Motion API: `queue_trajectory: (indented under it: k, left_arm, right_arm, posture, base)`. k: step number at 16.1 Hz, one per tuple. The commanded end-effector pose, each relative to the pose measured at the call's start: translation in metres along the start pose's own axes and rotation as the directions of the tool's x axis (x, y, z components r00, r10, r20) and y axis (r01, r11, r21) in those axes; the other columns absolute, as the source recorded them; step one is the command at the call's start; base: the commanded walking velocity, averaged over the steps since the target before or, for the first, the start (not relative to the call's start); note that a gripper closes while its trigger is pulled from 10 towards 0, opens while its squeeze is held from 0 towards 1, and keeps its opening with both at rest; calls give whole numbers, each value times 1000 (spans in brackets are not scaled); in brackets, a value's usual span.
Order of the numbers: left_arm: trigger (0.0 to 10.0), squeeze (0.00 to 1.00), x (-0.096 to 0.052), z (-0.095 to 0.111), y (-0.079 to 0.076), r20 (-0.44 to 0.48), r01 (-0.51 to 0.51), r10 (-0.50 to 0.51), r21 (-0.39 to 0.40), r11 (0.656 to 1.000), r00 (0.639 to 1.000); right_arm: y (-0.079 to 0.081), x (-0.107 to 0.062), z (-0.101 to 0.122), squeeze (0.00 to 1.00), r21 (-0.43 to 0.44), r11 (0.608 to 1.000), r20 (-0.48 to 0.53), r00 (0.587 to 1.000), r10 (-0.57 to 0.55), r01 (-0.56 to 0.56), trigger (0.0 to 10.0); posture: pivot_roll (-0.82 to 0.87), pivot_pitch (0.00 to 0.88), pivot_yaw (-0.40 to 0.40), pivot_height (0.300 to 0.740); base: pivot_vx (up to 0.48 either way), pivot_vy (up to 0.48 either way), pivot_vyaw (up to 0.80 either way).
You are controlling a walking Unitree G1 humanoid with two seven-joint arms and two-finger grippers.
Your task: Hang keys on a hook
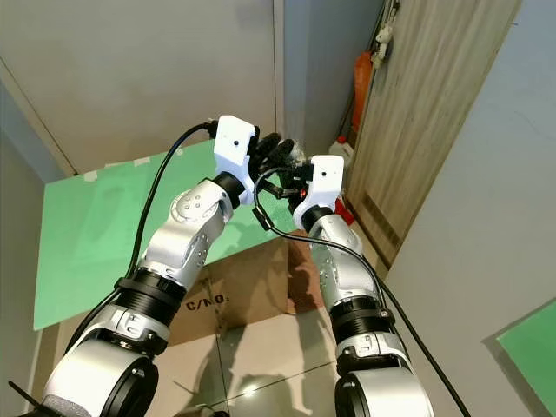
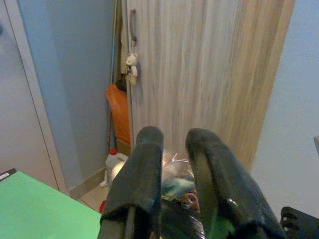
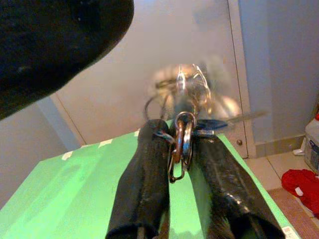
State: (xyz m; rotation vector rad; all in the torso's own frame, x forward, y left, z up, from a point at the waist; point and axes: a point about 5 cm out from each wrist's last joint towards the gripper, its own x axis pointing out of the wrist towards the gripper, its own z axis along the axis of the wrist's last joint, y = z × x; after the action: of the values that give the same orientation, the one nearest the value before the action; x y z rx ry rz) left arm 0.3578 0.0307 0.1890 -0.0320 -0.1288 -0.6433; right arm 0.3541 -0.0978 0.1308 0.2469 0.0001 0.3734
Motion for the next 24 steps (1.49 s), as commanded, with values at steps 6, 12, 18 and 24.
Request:
queue_trajectory:
  k: [6,12,18,24]
  left_arm:
    - [0,0,0,4,4,10,-8,7,28,1000,1000]
    - [0,0,-3,1,10,-3,-40,40,45,998,999]
    - [10000,0,-8,-3,27,-34,-117,119,54,992,992]
    - [10000,0,-23,-11,42,-48,-149,151,42,988,987]
  right_arm:
    - [2,-1,1,0,-21,1000,-4,1000,15,-15,0]
    - [-2,-3,1,0,-57,998,-8,1000,14,-15,0]
    - [-16,-1,28,0,-407,899,-60,987,147,-159,0]
    - [-42,0,67,0,-632,775,59,996,73,-19,0]
  posture:
    - [-57,0,73,740]
    - [-57,0,69,740]
    - [-58,0,68,740]
    - [-60,0,69,740]
  base:
    - [0,0,0]
    - [0,0,0]
    - [0,0,0]
    - [0,0,0]
